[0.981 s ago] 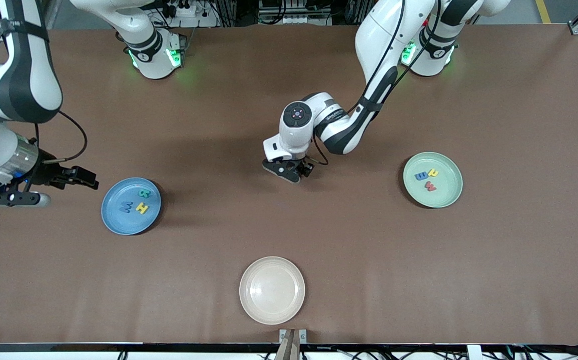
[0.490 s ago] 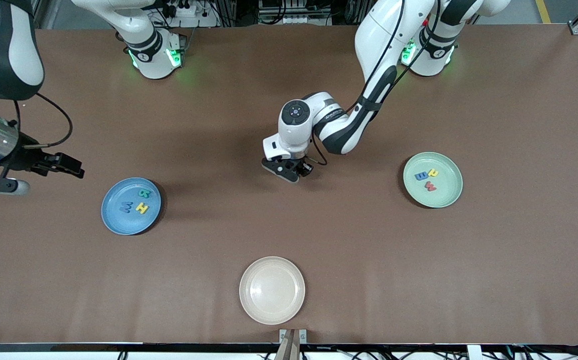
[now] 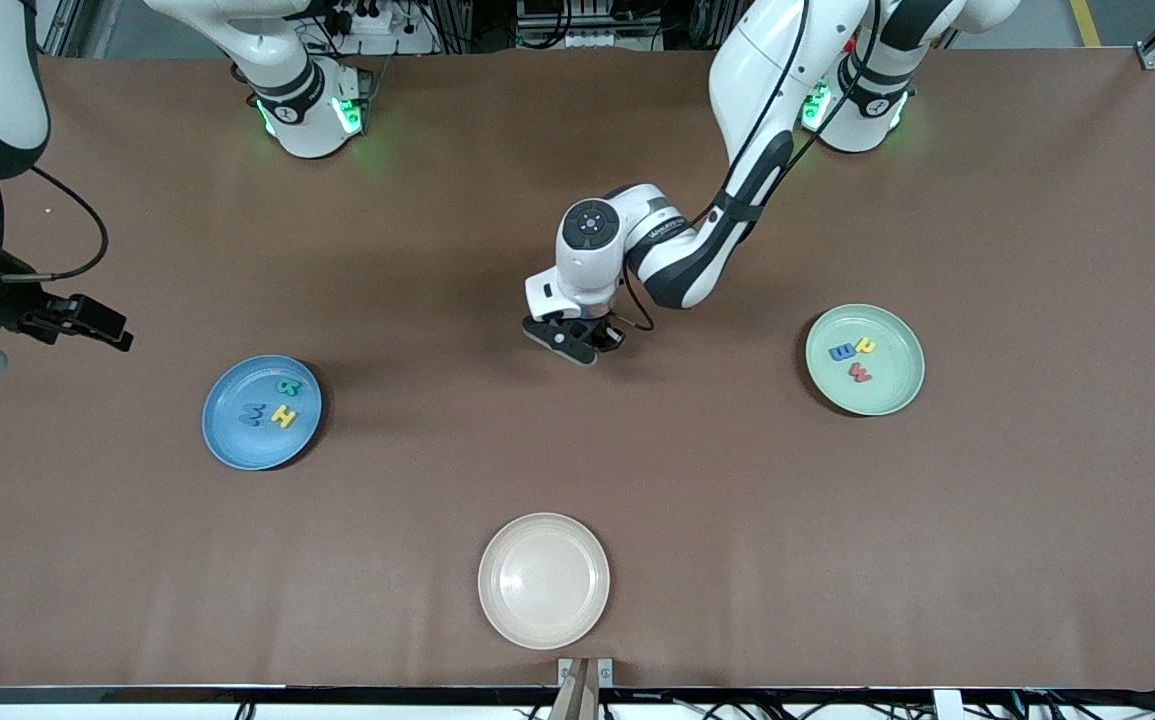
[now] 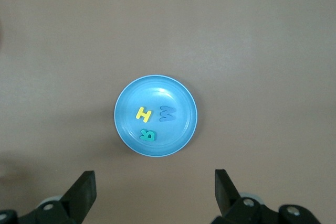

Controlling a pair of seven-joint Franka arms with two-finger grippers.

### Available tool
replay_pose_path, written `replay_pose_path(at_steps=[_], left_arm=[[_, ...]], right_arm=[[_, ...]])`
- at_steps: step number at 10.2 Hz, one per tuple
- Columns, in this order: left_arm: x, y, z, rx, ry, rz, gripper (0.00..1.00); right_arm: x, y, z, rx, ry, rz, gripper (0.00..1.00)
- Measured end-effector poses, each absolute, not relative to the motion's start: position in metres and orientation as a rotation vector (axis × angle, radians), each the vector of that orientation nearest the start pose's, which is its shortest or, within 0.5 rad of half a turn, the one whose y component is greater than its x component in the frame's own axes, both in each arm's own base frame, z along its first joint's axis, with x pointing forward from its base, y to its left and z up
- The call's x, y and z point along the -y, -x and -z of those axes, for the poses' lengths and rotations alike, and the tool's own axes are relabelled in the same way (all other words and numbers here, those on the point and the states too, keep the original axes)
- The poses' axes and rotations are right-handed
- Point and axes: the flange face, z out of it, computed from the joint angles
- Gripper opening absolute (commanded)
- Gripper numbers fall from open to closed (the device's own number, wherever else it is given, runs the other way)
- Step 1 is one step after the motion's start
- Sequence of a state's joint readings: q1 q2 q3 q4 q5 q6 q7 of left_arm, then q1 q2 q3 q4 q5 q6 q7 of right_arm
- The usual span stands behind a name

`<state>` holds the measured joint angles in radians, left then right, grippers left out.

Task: Sort uppercase to blue plate, lowercase to green plate
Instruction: 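Grasp the blue a with the left gripper and lift it, then place the blue a on the green plate with the left gripper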

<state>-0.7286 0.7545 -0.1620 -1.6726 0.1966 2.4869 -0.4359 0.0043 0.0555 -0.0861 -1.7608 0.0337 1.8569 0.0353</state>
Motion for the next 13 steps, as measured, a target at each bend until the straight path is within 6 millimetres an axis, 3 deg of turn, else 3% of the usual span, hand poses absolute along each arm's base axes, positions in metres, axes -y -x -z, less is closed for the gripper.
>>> replay_pose_path(at_steps=[3,5,7,9,11,13], left_arm=[[0.510,-0.462,-0.189,-0.835,3.028,0.081,0.00],[0.471,-0.494,-0.215,-0.837,2.962,-0.009,0.00],[0.418,-0.523,-0.237,-0.838,2.891,-0.136,0.00],[0.355,-0.548,-0.241,-0.854,2.846,-0.215,0.00],[0.281,-0.559,-0.232,-0.852,2.814,-0.306,0.00],[0.230,-0.557,-0.227,-0.841,2.751,-0.349,0.00]], right_arm=[[0.040,-0.585,-0.535,-0.183,3.108,0.087,1.00],[0.038,-0.585,-0.536,-0.179,3.108,0.089,1.00],[0.037,-0.584,-0.543,-0.175,3.107,0.101,1.00],[0.036,-0.577,-0.554,-0.171,3.105,0.112,1.00],[0.034,-0.575,-0.558,-0.167,3.104,0.118,1.00],[0.033,-0.575,-0.557,-0.164,3.104,0.115,1.00]])
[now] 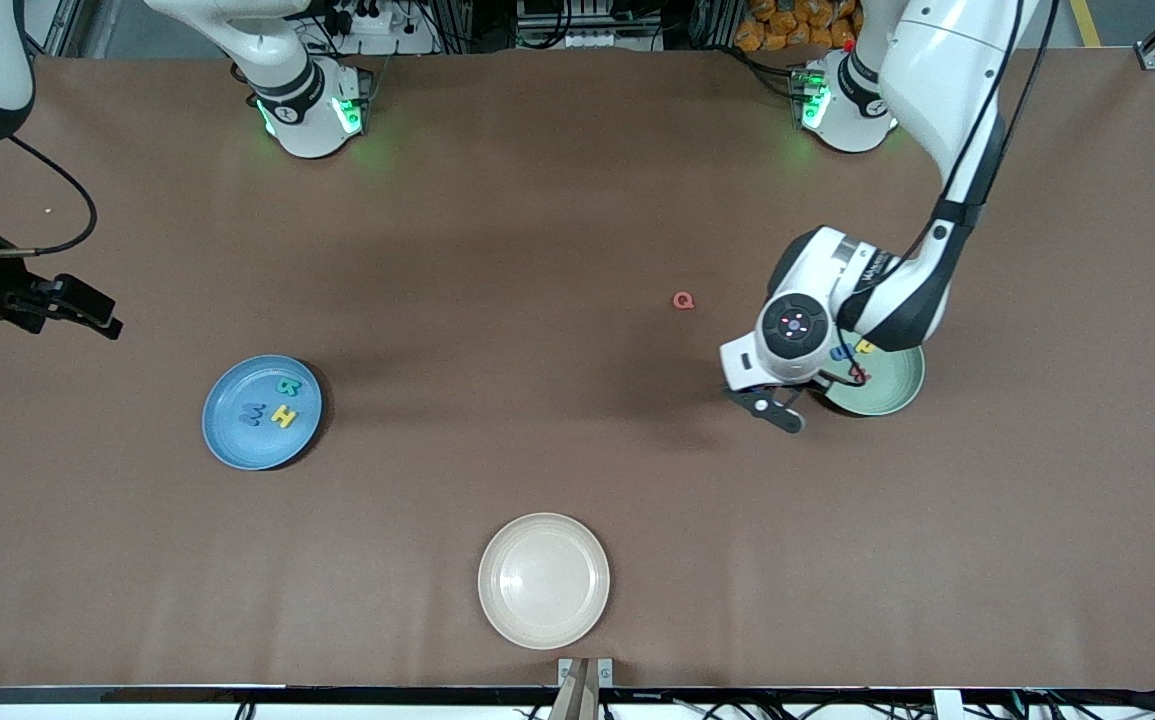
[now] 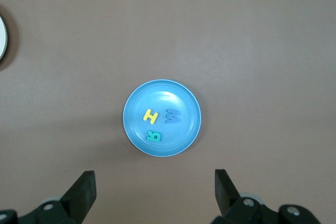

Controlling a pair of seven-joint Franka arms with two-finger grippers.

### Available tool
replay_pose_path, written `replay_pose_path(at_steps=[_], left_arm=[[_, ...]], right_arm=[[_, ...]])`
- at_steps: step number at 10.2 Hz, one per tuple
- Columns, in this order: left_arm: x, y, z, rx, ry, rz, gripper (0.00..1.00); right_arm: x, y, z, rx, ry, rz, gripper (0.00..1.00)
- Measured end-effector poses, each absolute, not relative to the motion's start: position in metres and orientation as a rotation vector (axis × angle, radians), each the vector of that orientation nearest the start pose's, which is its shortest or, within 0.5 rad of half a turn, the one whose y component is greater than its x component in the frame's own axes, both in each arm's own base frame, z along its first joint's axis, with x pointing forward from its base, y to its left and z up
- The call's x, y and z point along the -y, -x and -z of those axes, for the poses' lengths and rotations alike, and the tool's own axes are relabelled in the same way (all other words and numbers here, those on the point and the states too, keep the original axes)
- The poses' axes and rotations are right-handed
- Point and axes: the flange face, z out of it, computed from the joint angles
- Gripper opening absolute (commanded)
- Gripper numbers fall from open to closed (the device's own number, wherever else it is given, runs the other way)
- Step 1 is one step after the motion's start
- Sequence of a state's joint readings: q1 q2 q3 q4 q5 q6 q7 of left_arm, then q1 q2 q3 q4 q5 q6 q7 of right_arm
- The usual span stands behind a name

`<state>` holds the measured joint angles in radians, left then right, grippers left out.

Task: Sort uppercase to blue plate, lowercase to green plate
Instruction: 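Place the blue a on the green plate with the left gripper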

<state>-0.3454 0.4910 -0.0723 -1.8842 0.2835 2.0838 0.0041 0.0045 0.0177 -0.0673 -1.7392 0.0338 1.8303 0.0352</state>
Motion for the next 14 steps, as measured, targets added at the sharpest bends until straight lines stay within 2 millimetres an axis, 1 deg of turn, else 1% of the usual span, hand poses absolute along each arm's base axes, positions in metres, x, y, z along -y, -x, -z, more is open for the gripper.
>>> replay_pose_path(at_steps=[1,2,3,4,5,6,7,8,9,10,11,12,13,14], left_arm=[[0.217,-0.553,-0.228,-0.839,2.736,-0.364,0.00],[0.208,-0.549,-0.229,-0.844,2.721,-0.371,0.00],[0.200,-0.546,-0.230,-0.842,2.705,-0.377,0.03],[0.189,-0.544,-0.228,-0.828,2.697,-0.390,0.28],[0.175,-0.544,-0.225,-0.809,2.689,-0.402,0.67],[0.162,-0.546,-0.222,-0.787,2.686,-0.410,1.00],[0.154,-0.548,-0.222,-0.771,2.690,-0.413,1.00],[0.151,-0.550,-0.224,-0.764,2.695,-0.403,1.00],[0.150,-0.553,-0.230,-0.752,2.703,-0.381,1.00],[0.143,-0.562,-0.246,-0.697,2.743,-0.342,1.00],[0.133,-0.575,-0.271,-0.604,2.821,-0.291,1.00],[0.119,-0.589,-0.300,-0.506,2.891,-0.233,1.00],[0.105,-0.602,-0.334,-0.426,2.934,-0.173,1.00],[0.095,-0.613,-0.367,-0.378,2.953,-0.109,1.00]], right_arm=[[0.033,-0.575,-0.557,-0.163,3.104,0.115,1.00],[0.032,-0.575,-0.557,-0.161,3.105,0.114,1.00],[0.031,-0.575,-0.557,-0.157,3.105,0.113,1.00],[0.027,-0.576,-0.557,-0.147,3.105,0.113,1.00],[0.024,-0.576,-0.556,-0.139,3.105,0.112,1.00],[0.023,-0.576,-0.556,-0.135,3.105,0.110,1.00],[0.020,-0.576,-0.556,-0.128,3.105,0.110,1.00],[0.015,-0.576,-0.556,-0.114,3.105,0.110,1.00],[0.011,-0.576,-0.557,-0.104,3.105,0.112,1.00],[0.011,-0.577,-0.558,-0.102,3.106,0.118,1.00],[0.012,-0.577,-0.561,-0.104,3.105,0.124,1.00],[0.012,-0.577,-0.564,-0.105,3.105,0.130,1.00],[0.012,-0.577,-0.568,-0.104,3.105,0.138,1.00],[0.012,-0.577,-0.573,-0.104,3.104,0.152,1.00]])
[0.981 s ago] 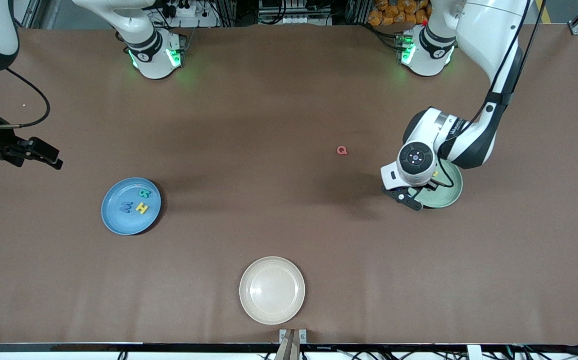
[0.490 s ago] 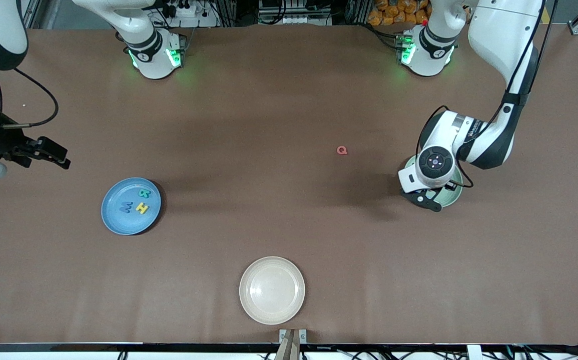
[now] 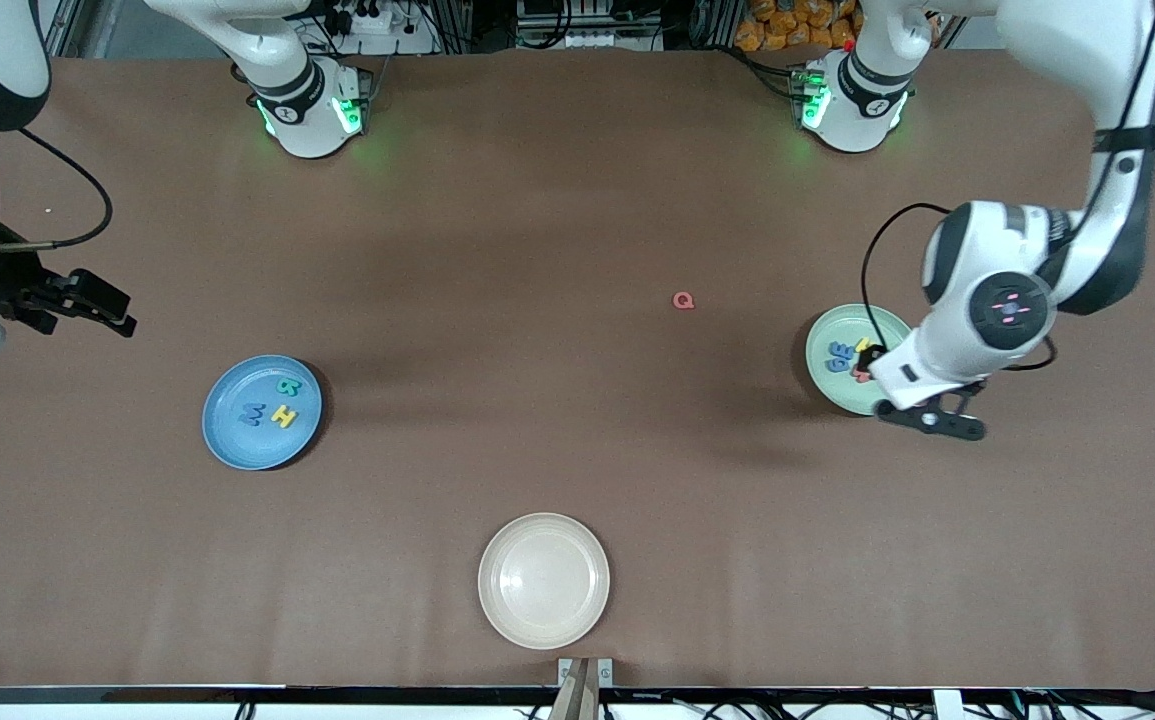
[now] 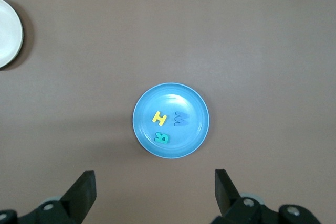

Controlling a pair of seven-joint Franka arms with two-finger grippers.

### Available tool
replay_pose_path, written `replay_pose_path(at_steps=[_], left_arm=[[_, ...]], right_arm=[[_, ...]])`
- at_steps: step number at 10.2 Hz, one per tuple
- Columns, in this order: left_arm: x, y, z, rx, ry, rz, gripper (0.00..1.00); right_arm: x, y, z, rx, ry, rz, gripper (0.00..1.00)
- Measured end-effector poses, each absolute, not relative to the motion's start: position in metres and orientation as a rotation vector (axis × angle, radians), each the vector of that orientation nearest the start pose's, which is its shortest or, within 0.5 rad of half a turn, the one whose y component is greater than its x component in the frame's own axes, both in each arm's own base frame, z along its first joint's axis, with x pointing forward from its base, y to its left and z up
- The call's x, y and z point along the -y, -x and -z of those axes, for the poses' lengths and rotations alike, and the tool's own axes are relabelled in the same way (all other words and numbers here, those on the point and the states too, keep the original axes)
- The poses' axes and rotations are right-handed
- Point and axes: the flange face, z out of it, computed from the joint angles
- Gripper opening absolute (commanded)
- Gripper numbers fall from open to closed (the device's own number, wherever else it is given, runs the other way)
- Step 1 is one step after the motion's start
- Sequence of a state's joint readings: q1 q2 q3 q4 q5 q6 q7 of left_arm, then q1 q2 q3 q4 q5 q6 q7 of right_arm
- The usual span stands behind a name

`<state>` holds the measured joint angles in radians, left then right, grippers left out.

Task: Sort uppercase to blue plate, lowercase to green plate
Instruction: 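Place the blue a on the green plate with the left gripper, then move the right gripper toward the pink o while the left gripper withdraws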

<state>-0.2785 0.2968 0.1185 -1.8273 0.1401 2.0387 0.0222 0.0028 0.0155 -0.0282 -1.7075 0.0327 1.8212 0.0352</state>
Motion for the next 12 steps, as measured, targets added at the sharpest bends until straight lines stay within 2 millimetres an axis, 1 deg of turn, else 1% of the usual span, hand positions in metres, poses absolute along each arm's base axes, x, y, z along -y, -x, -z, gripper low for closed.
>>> replay_pose_path(at_steps=[2,3,4,5,7,8,9,10,12], left_arm=[[0.078,-0.624,-0.425,-0.251,3.047,0.017,1.00],[0.066,-0.624,-0.445,-0.175,3.108,0.059,1.00],[0.057,-0.621,-0.461,-0.129,3.139,0.086,1.00],[0.054,-0.617,-0.474,-0.117,3.150,0.099,1.00],[0.054,-0.606,-0.499,-0.118,3.162,0.099,1.00],[0.050,-0.603,-0.512,-0.110,3.165,0.107,1.00],[0.042,-0.601,-0.526,-0.090,3.167,0.106,1.00],[0.036,-0.599,-0.535,-0.076,3.168,0.102,1.00],[0.032,-0.596,-0.545,-0.069,3.171,0.105,1.00]], right_arm=[[0.013,-0.578,-0.581,-0.106,3.103,0.176,1.00],[0.014,-0.578,-0.583,-0.108,3.102,0.182,1.00],[0.014,-0.578,-0.584,-0.110,3.102,0.185,1.00],[0.014,-0.578,-0.584,-0.110,3.102,0.185,1.00],[0.015,-0.578,-0.585,-0.110,3.102,0.187,1.00],[0.015,-0.578,-0.585,-0.110,3.102,0.187,1.00],[0.015,-0.578,-0.586,-0.110,3.102,0.189,1.00],[0.015,-0.579,-0.587,-0.110,3.102,0.193,1.00],[0.015,-0.579,-0.594,-0.110,3.100,0.214,1.00]])
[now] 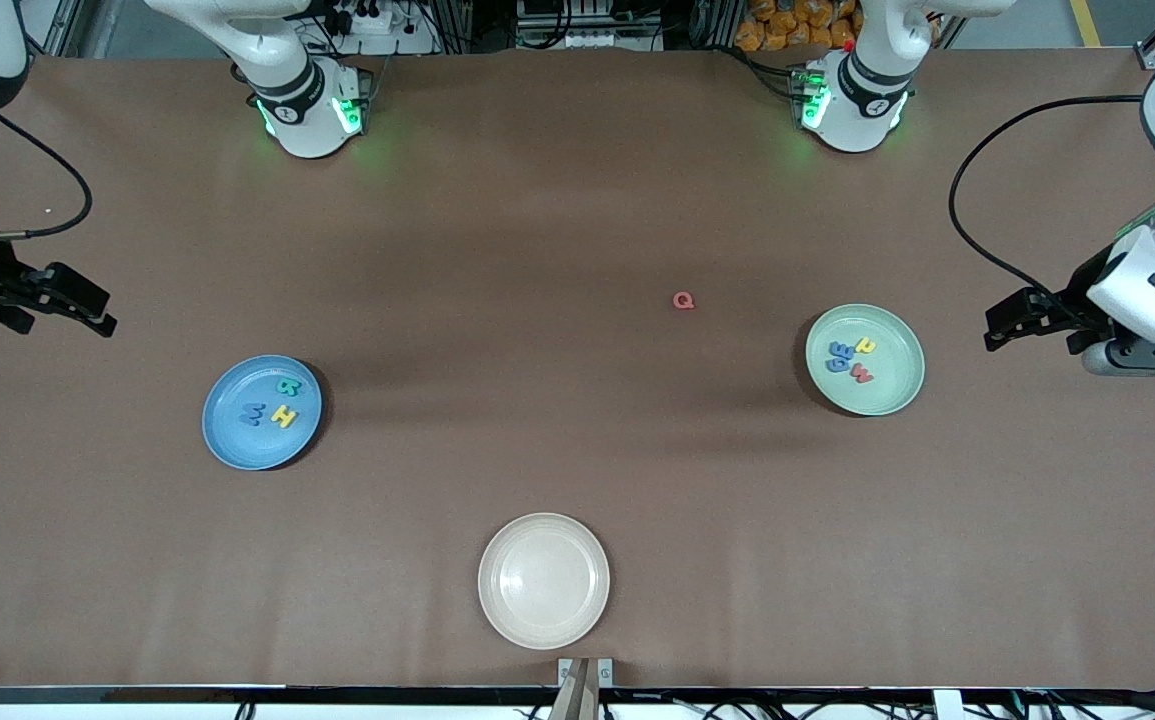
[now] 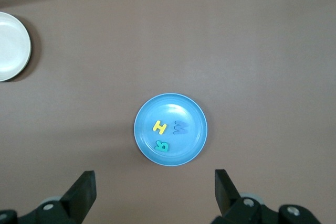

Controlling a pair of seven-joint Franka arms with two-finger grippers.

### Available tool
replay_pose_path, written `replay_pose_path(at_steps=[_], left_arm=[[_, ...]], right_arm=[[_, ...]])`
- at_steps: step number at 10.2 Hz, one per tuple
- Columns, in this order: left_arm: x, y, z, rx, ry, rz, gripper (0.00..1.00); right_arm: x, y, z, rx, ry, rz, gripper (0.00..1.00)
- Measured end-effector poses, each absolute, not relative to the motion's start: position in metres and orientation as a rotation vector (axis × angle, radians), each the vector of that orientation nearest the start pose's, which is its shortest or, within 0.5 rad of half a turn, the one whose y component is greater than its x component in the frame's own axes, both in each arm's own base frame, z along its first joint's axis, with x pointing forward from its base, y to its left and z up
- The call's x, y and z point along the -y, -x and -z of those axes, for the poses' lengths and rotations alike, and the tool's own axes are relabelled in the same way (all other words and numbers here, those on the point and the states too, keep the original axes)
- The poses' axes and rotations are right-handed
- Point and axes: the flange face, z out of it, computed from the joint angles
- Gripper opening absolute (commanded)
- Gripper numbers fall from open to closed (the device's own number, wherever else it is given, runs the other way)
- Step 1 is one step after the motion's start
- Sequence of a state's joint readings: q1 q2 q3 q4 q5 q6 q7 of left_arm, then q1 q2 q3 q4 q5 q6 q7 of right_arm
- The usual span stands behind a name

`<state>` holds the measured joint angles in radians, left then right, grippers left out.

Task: Sort uppercase to blue plate, lowercase to green plate
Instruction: 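Move the right gripper toward the pink o while the left gripper withdraws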

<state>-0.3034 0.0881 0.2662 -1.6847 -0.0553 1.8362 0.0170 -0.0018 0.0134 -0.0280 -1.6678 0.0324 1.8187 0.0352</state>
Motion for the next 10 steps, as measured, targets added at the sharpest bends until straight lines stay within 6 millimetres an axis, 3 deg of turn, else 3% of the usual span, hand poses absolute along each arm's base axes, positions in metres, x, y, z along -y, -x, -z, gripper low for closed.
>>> replay_pose_path(at_steps=[7,8,10], left_arm=[[0.032,-0.594,-0.549,-0.071,3.168,0.090,1.00],[0.035,-0.594,-0.550,-0.080,3.167,0.093,1.00],[0.040,-0.594,-0.551,-0.095,3.167,0.096,1.00]], right_arm=[[0.011,-0.576,-0.595,-0.100,3.102,0.175,1.00],[-0.007,-0.576,-0.594,-0.076,3.099,0.163,1.00],[-0.088,-0.574,-0.582,-0.059,3.091,0.118,1.00]])
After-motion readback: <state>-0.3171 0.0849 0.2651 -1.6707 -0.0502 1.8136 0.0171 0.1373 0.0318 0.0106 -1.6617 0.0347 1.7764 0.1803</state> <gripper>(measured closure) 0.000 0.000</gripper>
